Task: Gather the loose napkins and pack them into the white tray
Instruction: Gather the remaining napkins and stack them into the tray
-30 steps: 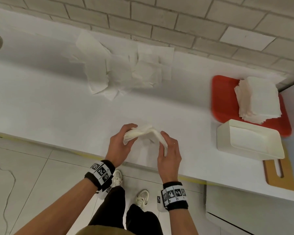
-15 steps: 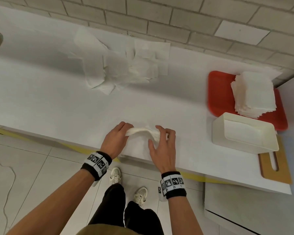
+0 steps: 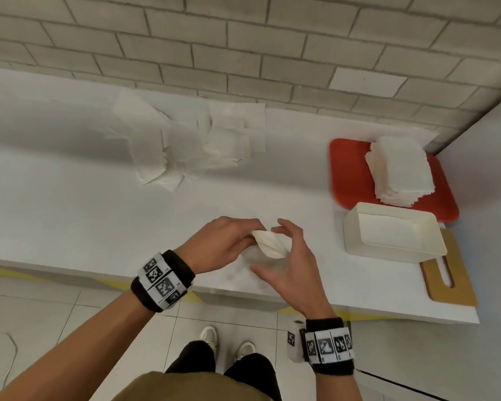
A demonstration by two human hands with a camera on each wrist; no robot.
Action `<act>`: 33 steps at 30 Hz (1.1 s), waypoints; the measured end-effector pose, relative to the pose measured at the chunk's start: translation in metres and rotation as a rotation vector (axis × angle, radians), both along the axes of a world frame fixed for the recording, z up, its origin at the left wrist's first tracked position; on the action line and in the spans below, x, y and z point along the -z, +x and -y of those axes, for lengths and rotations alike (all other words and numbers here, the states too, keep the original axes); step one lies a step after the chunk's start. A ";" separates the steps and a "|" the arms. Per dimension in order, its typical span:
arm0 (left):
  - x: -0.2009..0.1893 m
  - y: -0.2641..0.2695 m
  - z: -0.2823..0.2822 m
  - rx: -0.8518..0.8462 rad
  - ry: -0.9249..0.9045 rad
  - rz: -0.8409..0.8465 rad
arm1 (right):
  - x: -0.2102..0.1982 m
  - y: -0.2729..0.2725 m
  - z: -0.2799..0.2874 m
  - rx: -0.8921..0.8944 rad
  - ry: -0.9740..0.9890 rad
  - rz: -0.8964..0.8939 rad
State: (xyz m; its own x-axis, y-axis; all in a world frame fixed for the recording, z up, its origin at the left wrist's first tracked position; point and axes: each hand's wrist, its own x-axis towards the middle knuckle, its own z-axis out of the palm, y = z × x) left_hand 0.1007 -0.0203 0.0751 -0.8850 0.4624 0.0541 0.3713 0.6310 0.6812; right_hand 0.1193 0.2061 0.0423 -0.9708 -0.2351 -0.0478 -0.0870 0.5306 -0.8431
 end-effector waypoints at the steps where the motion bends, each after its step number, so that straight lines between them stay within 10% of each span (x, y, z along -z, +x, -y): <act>1: -0.010 -0.007 -0.014 0.054 -0.023 -0.031 | -0.009 -0.003 -0.002 0.036 -0.085 0.021; 7: -0.053 -0.051 -0.099 0.119 0.102 -0.196 | -0.033 -0.016 -0.088 0.214 -0.191 0.030; 15: -0.018 -0.102 -0.235 -0.333 0.390 -0.087 | -0.037 -0.065 -0.274 0.668 -0.539 -0.045; 25: 0.083 -0.130 -0.343 -0.446 -0.399 0.006 | 0.041 -0.135 -0.341 0.531 0.682 -0.118; 33: 0.060 -0.146 -0.366 -0.238 -0.340 -0.298 | 0.022 -0.151 -0.324 0.375 0.814 -0.111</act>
